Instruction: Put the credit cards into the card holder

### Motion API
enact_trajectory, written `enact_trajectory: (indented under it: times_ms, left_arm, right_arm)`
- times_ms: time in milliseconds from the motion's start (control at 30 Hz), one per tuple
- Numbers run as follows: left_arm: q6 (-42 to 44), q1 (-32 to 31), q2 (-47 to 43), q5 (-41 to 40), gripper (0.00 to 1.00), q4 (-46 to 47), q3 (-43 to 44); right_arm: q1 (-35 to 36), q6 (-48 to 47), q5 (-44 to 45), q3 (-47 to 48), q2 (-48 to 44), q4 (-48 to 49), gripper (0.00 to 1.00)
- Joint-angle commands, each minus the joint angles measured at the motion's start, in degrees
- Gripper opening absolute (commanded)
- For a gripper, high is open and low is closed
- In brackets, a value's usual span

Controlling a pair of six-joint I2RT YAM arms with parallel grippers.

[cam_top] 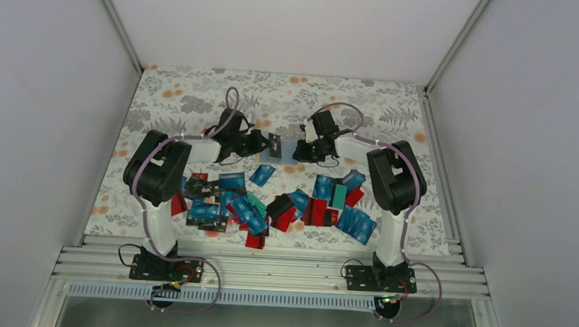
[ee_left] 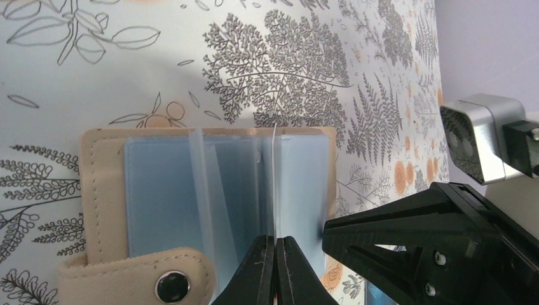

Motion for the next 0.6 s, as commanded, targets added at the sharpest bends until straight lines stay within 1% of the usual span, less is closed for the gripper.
enact_trajectory:
  times_ms: [0,400,500,567]
  left_arm:
    - [-0.56,-0.38,1.74,1.29,0.02,2.18,-0.05]
    - [-0.84,-0.88,1.74,1.61,0.02,2.19,-0.47]
    - [-0.74,-0.83,1.88,1.59,0.02,1.64,-0.47]
    - [-0.68,-0.83,1.87,1.58,0.02,1.19,-0.4]
  right_arm:
    - [0.02,-0.07,0.03,-1.51,-0.44,-2.45,0.07]
    - [0.02,-0.06,-0.22,-1.31,-0.82,-2.61,0.07]
    - [-0.07,-0.37,0.24,-0.86,-1.47,-3.16,0.09]
    - [-0.07,-0.63,0.62,-0.32,-1.93,-3.64,0.12]
